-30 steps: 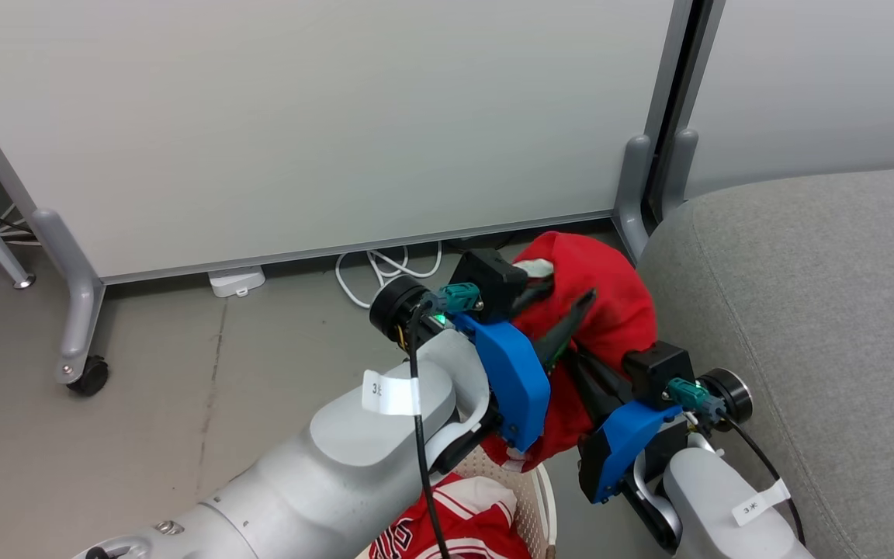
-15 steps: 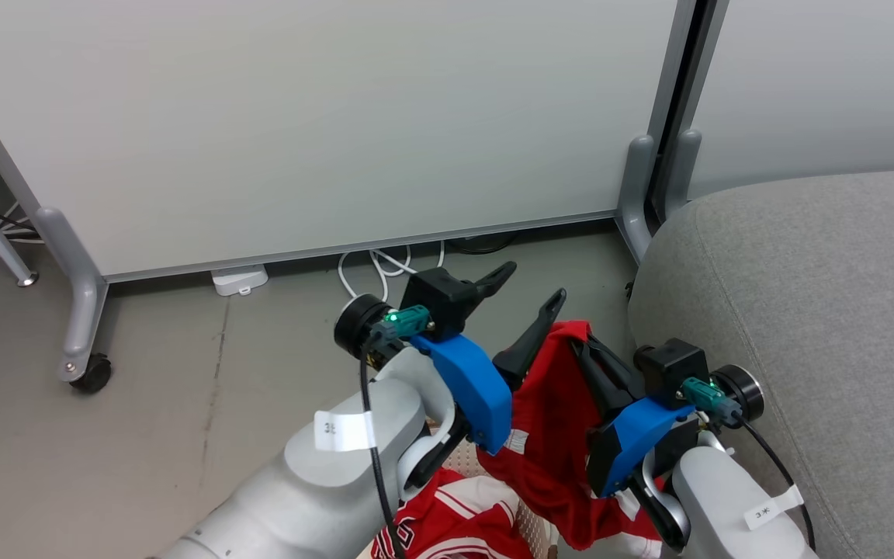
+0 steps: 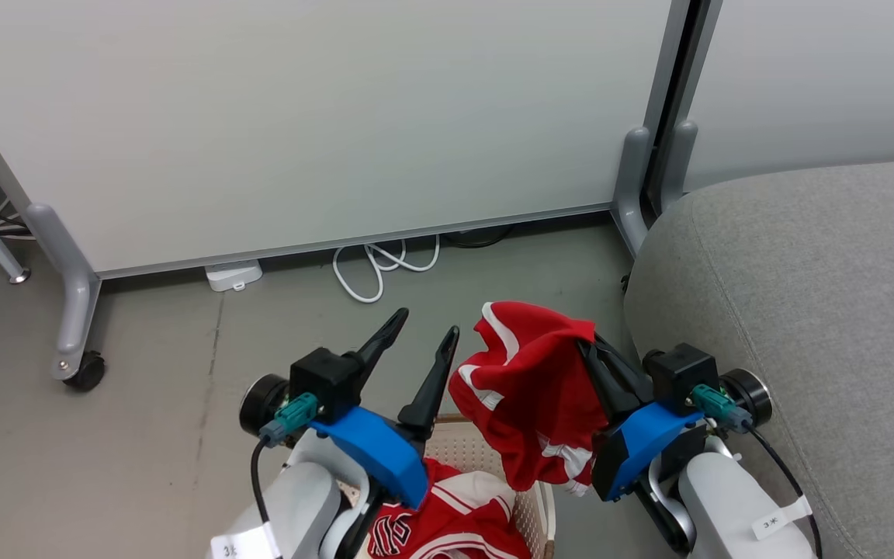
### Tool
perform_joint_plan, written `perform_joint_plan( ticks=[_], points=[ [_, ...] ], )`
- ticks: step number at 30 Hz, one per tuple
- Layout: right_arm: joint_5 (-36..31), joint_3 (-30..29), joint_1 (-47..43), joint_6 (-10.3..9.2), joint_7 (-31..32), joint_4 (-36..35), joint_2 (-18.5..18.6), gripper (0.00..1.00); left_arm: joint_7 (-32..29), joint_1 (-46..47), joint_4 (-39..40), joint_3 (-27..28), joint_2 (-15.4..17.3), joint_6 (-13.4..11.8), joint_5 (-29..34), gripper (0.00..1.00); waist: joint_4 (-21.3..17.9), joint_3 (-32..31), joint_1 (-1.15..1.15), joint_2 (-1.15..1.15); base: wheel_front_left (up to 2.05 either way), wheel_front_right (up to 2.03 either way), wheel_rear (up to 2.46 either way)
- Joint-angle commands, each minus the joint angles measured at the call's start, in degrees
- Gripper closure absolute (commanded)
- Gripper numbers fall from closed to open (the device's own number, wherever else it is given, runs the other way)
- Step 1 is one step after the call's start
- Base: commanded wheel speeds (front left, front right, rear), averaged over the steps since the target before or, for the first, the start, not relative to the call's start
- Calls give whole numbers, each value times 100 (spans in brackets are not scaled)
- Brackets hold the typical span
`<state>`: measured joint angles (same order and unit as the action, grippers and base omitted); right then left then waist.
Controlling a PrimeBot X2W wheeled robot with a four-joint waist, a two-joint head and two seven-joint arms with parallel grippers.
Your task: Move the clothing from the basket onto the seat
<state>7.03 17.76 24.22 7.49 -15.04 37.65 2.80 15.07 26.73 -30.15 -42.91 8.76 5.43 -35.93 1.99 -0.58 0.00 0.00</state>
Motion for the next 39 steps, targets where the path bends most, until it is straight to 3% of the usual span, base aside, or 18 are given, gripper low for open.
perform_joint_plan(
  ticks=[1,13,19,29,39],
  points=[
    [-30,-41,-57,1,-20,-46,16,100,14,-210,67,194,39,16,201,0,-13,4,0,0,0,0,0],
    [-66,-212,-138,1,-21,-103,16,100,14,-1073,457,1435,-80,168,1134,0,-52,39,0,0,0,0,0],
    [-36,-250,-194,1,-21,-130,16,100,14,-1315,531,1762,-189,210,1391,0,-78,29,0,0,0,0,0],
    [-17,-222,-160,1,-20,-156,17,100,15,-1382,564,1703,-179,207,1324,0,-258,60,0,0,0,0,0],
    [51,-177,-141,1,-20,-270,17,100,15,-1481,671,1745,-88,207,1330,0,-994,105,0,0,0,0,0]
  ],
)
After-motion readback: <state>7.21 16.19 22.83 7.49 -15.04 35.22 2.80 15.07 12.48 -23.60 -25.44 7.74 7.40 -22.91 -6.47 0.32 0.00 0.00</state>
